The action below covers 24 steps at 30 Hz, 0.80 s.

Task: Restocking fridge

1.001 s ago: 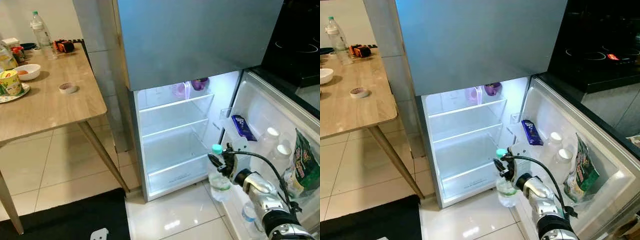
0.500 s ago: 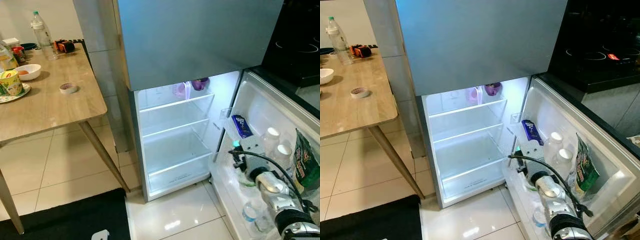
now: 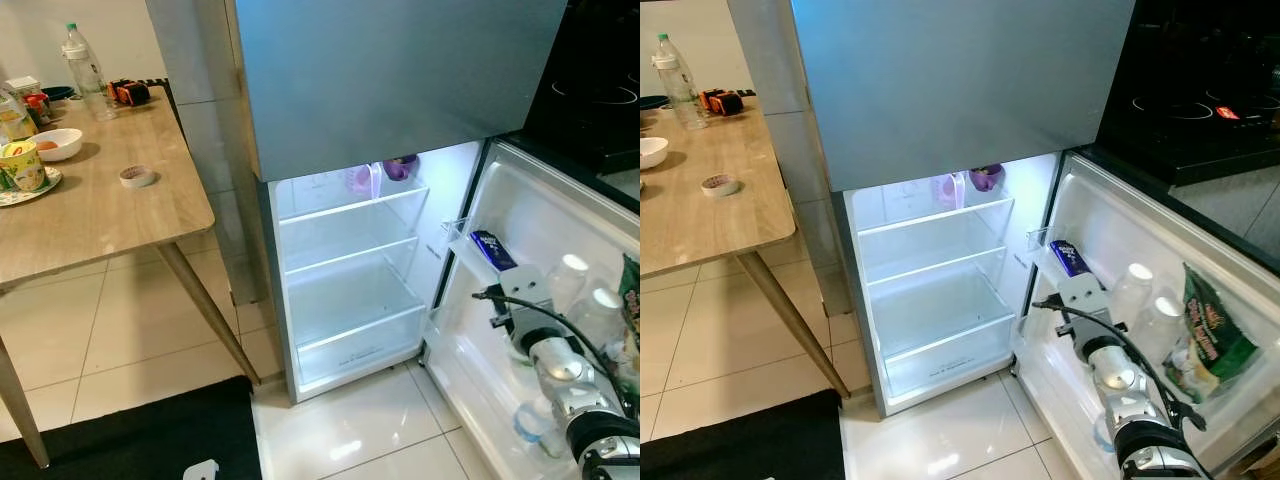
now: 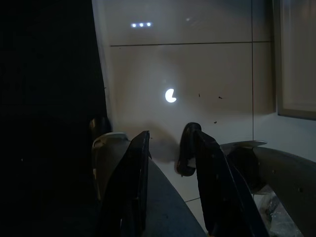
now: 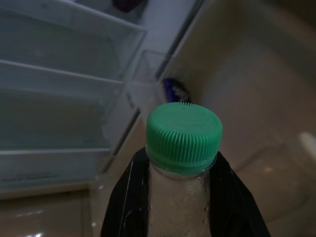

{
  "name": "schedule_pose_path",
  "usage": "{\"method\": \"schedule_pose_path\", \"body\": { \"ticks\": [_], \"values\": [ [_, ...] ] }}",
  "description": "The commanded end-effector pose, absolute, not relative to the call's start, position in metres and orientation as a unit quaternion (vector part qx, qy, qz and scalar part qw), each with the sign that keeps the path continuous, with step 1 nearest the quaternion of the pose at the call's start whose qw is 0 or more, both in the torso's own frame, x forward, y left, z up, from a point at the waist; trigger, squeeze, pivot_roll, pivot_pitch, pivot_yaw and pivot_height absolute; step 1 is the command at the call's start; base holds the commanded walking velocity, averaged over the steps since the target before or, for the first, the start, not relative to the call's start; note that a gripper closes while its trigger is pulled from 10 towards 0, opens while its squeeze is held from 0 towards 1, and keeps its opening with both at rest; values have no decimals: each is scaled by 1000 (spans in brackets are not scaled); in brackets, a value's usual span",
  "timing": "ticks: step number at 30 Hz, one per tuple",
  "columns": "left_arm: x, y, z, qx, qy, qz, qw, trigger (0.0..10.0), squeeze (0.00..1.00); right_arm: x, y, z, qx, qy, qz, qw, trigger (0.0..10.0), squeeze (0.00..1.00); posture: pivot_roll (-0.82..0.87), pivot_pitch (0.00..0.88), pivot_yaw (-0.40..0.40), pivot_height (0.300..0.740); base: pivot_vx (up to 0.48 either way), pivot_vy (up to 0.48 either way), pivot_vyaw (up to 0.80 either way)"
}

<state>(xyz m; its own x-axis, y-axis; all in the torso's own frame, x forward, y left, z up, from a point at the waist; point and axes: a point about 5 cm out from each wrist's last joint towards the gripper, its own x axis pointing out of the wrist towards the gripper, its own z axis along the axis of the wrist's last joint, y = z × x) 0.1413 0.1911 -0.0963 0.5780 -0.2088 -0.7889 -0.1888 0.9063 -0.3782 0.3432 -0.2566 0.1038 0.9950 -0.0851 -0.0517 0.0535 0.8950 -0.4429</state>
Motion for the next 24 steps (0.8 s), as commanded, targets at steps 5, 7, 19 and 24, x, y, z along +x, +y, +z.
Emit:
{"method": "schedule_pose_path", "body": {
  "ticks": [5,7,19,24],
  "values": [
    [138,189,-98,-218,461,-7,860,10000,0,347,-253,111,-187,16,-14,982,10000,0,-119,4,4,734,0,0,0],
    [137,189,-98,-218,461,-6,860,10000,0,346,-241,103,-161,22,29,986,10000,0,-121,11,3,734,0,0,0],
    [138,187,-98,-208,461,-5,863,10000,0,266,-206,-17,-85,274,130,949,10000,0,-112,4,-7,734,0,0,0],
    [138,189,-98,-191,462,-8,866,10000,0,222,-218,-51,-62,367,104,922,10000,0,-104,3,-1,734,0,0,0]
  ]
}}
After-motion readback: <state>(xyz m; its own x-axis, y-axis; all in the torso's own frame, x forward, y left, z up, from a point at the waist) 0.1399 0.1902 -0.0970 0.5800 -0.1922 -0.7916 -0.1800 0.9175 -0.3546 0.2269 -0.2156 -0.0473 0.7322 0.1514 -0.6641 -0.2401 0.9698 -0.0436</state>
